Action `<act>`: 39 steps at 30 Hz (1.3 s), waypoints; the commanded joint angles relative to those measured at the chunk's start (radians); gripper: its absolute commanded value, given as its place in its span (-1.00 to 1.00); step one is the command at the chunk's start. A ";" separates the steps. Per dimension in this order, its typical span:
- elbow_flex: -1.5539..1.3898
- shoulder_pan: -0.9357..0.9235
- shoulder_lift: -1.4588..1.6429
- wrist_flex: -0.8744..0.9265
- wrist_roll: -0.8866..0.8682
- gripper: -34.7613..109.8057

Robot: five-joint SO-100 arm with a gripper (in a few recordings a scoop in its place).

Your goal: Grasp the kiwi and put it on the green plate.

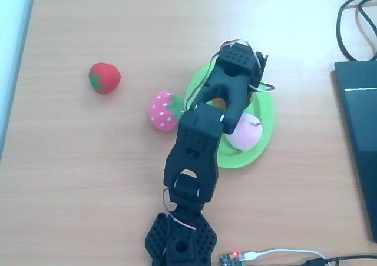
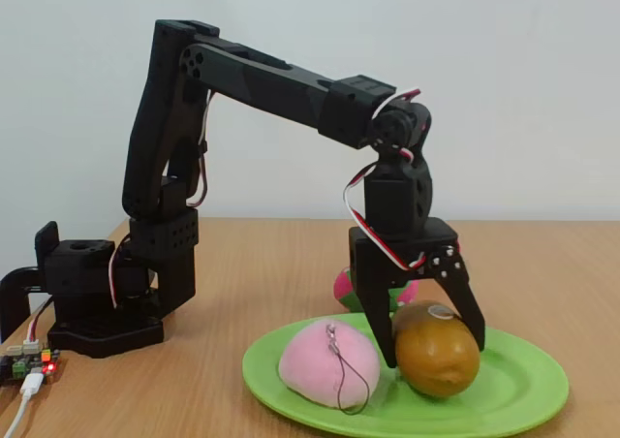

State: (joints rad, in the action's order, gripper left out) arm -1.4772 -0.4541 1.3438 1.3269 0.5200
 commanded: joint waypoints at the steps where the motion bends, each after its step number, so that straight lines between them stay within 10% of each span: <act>1: 0.044 -0.008 0.000 -0.002 0.011 -0.05; 39: -0.020 0.101 0.117 0.063 0.003 0.09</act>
State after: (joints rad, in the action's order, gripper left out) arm -1.4603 -0.3636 1.3760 1.3668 0.5139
